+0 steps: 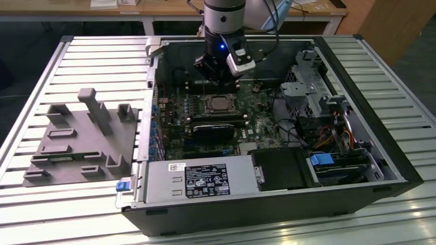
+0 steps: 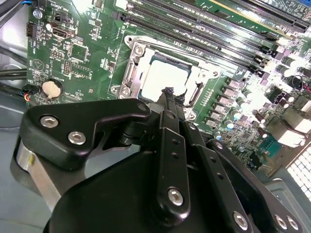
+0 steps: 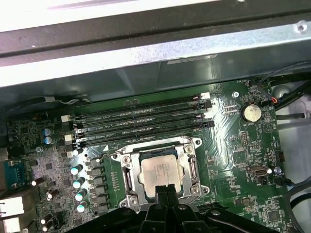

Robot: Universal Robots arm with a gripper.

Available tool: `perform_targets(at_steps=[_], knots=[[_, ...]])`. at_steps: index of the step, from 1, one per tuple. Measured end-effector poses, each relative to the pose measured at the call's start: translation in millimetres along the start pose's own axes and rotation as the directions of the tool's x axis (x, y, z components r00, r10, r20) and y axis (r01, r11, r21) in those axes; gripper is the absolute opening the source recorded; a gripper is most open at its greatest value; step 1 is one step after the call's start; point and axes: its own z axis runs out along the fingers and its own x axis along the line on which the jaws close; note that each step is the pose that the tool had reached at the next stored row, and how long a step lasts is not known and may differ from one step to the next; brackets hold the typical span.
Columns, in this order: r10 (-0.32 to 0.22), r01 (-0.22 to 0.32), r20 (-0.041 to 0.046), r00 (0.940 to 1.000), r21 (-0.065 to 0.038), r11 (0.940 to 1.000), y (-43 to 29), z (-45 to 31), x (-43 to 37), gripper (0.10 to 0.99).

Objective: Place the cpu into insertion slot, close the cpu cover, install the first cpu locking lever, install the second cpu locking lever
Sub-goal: 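Install the first cpu locking lever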

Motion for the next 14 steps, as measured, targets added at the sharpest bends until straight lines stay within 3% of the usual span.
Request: perform_targets(at_steps=[7,14], knots=[[0.0,0.0,0.0,1.0,0.0,1.0,0.0,-0.2,0.2,0.106],[0.0,0.0,0.0,1.0,0.0,1.0,-1.5,-0.6,8.0,0.106]])
